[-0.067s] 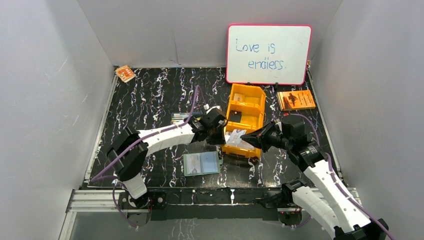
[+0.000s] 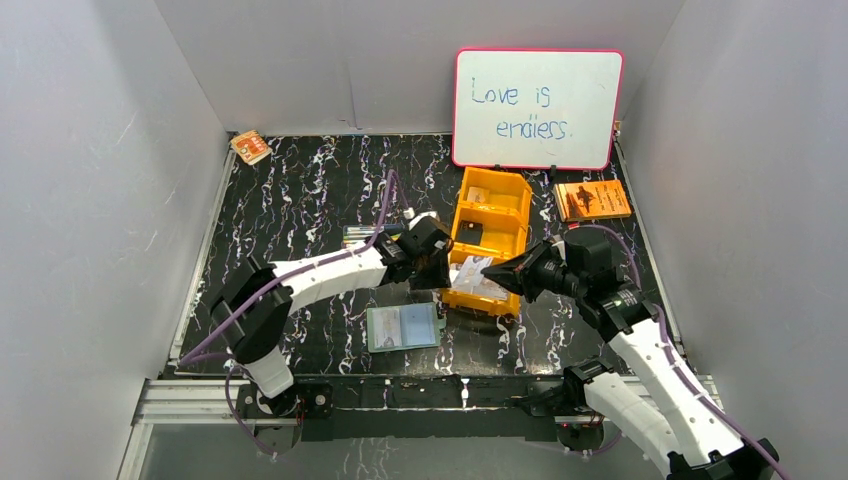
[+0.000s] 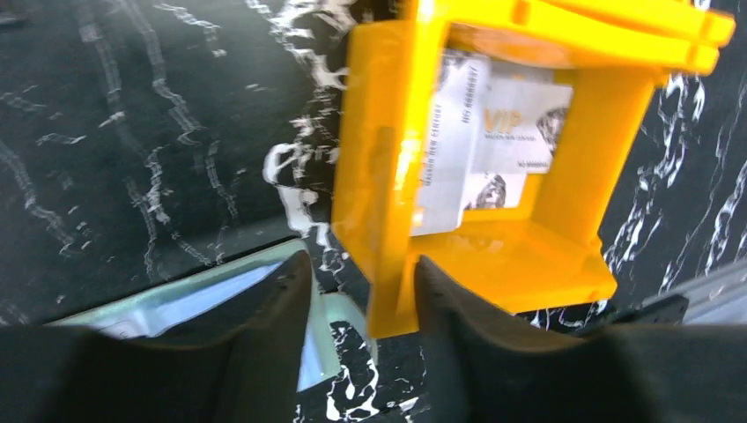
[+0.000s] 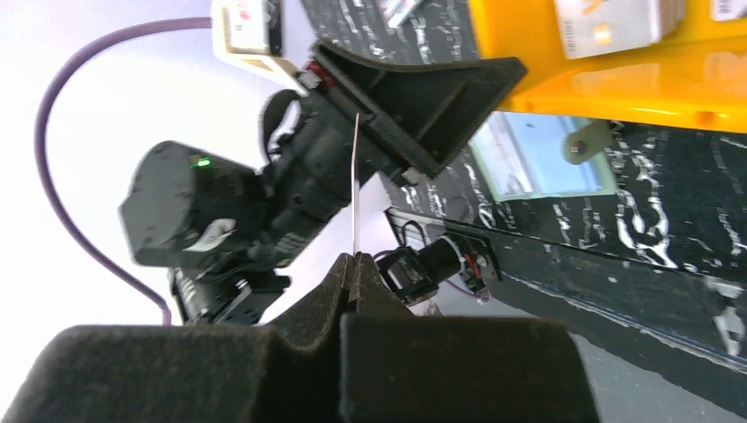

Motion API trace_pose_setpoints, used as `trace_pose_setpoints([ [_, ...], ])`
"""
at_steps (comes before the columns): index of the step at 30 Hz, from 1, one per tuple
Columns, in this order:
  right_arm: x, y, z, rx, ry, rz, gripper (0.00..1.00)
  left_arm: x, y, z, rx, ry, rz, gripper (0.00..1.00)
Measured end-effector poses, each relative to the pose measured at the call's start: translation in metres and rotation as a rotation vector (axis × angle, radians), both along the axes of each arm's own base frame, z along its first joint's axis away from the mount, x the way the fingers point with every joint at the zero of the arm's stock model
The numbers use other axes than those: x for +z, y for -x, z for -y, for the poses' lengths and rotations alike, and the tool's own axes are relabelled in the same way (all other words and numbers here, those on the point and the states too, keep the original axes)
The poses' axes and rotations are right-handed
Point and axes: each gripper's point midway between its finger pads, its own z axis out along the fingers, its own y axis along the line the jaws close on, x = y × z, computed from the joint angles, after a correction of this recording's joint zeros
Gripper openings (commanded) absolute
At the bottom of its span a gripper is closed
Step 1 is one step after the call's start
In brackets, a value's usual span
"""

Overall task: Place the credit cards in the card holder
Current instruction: Turn over the card slot in the card holder.

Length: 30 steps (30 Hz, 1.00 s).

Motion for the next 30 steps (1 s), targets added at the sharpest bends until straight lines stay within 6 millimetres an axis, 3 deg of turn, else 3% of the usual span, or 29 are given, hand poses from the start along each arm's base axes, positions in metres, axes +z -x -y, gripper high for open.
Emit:
trace_pose_setpoints([
  [3, 0.024, -0.002, -0.002, 0.007, -0.021, 0.046, 0.00, 0.006, 0.000, -0.021, 0.059, -0.041, 0.008, 0.63],
  [6, 0.047, -0.001, -0.005, 0.032, -0.050, 0.097, 0.00, 0.028, 0.001, -0.039, 0.112, -0.037, 0.045, 0.67],
  [13, 0.046, 0.003, -0.013, 0.094, -0.061, 0.075, 0.00, 0.089, 0.013, -0.070, 0.189, 0.072, 0.143, 0.78],
  [18, 0.044, 0.003, -0.019, 0.146, -0.068, 0.073, 0.00, 0.103, 0.022, -0.089, 0.223, 0.091, 0.164, 0.84],
  [23, 0.050, -0.007, -0.024, 0.250, 0.061, 0.170, 0.00, 0.103, 0.034, -0.110, 0.241, 0.090, 0.180, 0.85],
  [27, 0.058, -0.014, -0.034, 0.362, 0.180, 0.343, 0.00, 0.083, 0.050, -0.130, 0.245, 0.060, 0.156, 0.81],
  [30, 0.039, 0.000, -0.051, 0.490, 0.265, 0.402, 0.00, 0.057, 0.063, -0.145, 0.260, 0.017, 0.111, 0.79],
])
